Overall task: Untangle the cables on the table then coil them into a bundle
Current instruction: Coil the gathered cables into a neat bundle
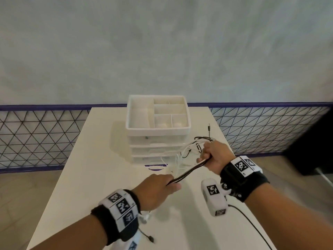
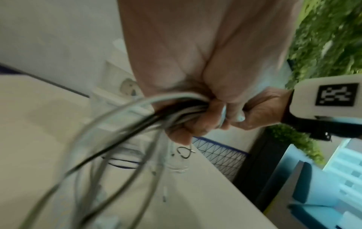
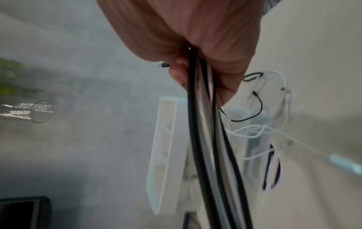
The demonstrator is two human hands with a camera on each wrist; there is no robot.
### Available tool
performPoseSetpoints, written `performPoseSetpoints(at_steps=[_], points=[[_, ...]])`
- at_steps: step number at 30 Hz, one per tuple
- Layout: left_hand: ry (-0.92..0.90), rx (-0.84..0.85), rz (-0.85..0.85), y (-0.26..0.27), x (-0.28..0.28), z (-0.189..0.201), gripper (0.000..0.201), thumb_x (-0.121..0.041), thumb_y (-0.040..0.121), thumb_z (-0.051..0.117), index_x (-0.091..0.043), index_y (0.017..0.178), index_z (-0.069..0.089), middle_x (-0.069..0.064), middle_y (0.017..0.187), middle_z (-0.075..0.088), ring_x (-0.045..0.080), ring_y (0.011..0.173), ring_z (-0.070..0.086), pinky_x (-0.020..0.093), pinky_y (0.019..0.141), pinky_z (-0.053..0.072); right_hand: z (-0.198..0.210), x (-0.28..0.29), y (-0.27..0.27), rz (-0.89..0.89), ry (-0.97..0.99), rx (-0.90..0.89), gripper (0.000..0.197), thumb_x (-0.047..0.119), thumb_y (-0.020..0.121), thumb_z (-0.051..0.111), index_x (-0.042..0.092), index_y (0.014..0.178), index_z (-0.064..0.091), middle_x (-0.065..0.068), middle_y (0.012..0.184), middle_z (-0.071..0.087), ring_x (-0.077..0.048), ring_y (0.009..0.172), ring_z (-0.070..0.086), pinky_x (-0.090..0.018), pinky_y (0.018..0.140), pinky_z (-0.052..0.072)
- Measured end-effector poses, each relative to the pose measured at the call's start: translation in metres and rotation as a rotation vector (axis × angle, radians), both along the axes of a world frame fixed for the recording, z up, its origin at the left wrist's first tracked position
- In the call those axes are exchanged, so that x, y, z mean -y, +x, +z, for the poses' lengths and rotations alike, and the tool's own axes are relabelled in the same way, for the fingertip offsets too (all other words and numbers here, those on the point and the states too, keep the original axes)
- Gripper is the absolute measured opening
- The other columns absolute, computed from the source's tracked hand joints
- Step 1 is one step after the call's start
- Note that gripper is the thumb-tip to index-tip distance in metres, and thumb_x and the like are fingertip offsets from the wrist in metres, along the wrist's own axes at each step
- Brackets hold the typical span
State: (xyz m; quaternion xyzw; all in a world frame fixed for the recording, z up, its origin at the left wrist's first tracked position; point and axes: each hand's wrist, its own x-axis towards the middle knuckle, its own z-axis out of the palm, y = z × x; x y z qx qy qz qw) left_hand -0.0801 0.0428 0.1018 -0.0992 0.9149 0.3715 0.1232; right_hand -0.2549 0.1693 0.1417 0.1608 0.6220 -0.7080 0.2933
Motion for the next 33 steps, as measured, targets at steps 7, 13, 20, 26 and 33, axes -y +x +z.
performPoseSetpoints(at_steps=[7,13,20,26,33], points=[[0.091,-0.059,0.109,0.034,0.057,-0.012,0.045,-0.058,0.094,0.044,-0.019,0.074,0.037,-0.007,0.063,0.036,0.012,0.057,0.033,0.028,0.058,0.031,0.038,0.001,-0.058,0.028,0.117,-0.298,0.030,0.011,0.101,0.038,0.014,0.072,0.046,-0.001,0.057,0.036,-0.012,0.033,0.034,-0.027,0.043,0.032],[0.160,-0.226,0.221,0.027,0.080,0.022,0.048,-0.062,0.095,0.036,-0.020,0.078,0.052,-0.013,0.055,0.041,0.006,0.055,0.035,0.018,0.054,0.032,0.069,0.018,-0.072,-0.092,-0.017,-0.579,0.024,0.024,0.105,0.036,0.012,0.088,0.049,0.001,0.060,0.035,-0.012,0.043,0.029,-0.023,0.043,0.028],[-0.151,-0.107,0.217,0.019,0.058,0.004,0.036,-0.044,0.102,0.039,-0.020,0.086,0.059,-0.002,0.064,0.056,0.015,0.058,0.051,0.026,0.062,0.043,-0.062,-0.021,-0.065,0.028,0.346,-0.185,0.021,0.012,0.100,0.044,0.006,0.082,0.051,-0.009,0.063,0.047,-0.022,0.049,0.044,-0.032,0.051,0.040],[-0.264,0.084,0.092,0.015,0.028,-0.028,0.033,-0.040,0.102,0.032,-0.022,0.086,0.054,0.006,0.108,0.072,0.029,0.095,0.064,0.035,0.083,0.050,-0.120,-0.053,-0.017,0.614,0.971,-0.243,0.049,0.013,0.094,0.054,-0.001,0.141,0.045,-0.023,0.142,0.051,-0.038,0.130,0.051,-0.038,0.107,0.042],[-0.074,-0.021,0.081,-0.006,0.012,0.008,0.047,-0.049,0.098,0.044,-0.010,0.091,0.069,0.003,0.082,0.067,0.016,0.069,0.057,0.023,0.062,0.042,-0.033,-0.022,0.073,0.998,0.369,-0.866,0.074,0.016,0.070,0.064,0.031,0.140,0.047,0.012,0.117,0.066,-0.003,0.108,0.060,-0.021,0.086,0.052]])
